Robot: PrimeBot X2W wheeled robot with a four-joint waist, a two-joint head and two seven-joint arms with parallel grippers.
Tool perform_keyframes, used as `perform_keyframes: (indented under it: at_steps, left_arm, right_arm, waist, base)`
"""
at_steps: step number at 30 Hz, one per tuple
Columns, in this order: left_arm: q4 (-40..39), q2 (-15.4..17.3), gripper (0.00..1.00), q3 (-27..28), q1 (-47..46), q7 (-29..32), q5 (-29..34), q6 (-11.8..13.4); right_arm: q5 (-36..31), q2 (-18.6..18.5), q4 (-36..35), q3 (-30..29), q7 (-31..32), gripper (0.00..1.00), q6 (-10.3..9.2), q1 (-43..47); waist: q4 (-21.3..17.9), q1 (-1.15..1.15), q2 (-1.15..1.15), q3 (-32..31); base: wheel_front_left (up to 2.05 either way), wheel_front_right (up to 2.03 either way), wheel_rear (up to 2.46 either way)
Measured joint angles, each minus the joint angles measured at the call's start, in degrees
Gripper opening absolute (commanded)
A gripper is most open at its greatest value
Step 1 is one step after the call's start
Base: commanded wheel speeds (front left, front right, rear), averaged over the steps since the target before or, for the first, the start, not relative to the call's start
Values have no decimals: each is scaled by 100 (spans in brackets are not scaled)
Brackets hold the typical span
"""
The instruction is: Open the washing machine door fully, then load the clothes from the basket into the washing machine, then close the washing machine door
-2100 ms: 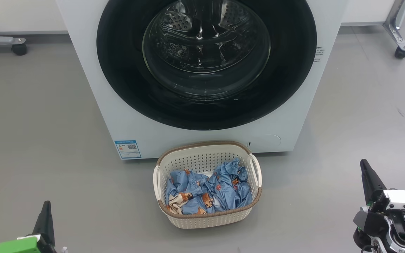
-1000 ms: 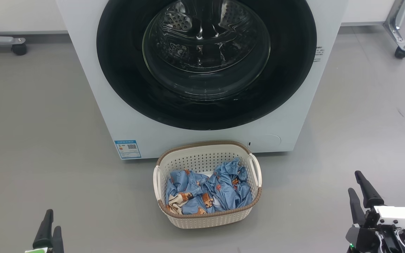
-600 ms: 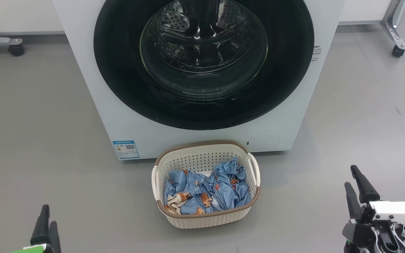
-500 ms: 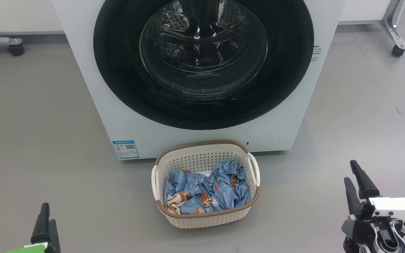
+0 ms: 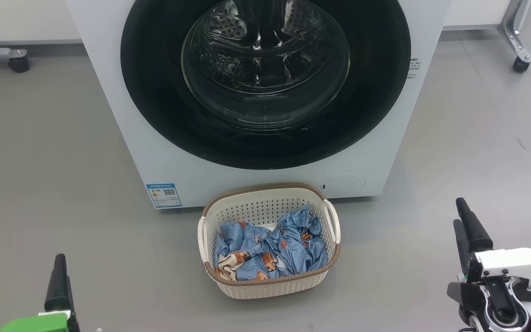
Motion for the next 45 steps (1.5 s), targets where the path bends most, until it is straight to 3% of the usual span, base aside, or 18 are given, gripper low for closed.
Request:
perform_keyframes:
  at_steps: [17, 34, 45]
  left_arm:
    - [-151, 347, 100, -349, -36, -304, 1383, -44]
    - [-259, 519, 100, -617, -64, -630, 3393, -92]
    - [-224, 567, 100, -824, -65, -833, 4601, 60]
  right_arm:
    - [-1245, -335, -5, 604, -356, 100, 45, -192]
    - [-2627, -492, 253, 1021, -633, 100, 90, -550]
    - [-3828, -602, 615, 1440, -799, 100, -59, -800]
  waist:
    - [-25, 0, 0, 2]
    - [-73, 0, 0, 14]
    - [-109, 0, 0, 23]
  base:
    - [0, 0, 0]
    - [0, 0, 0]
    - [0, 0, 0]
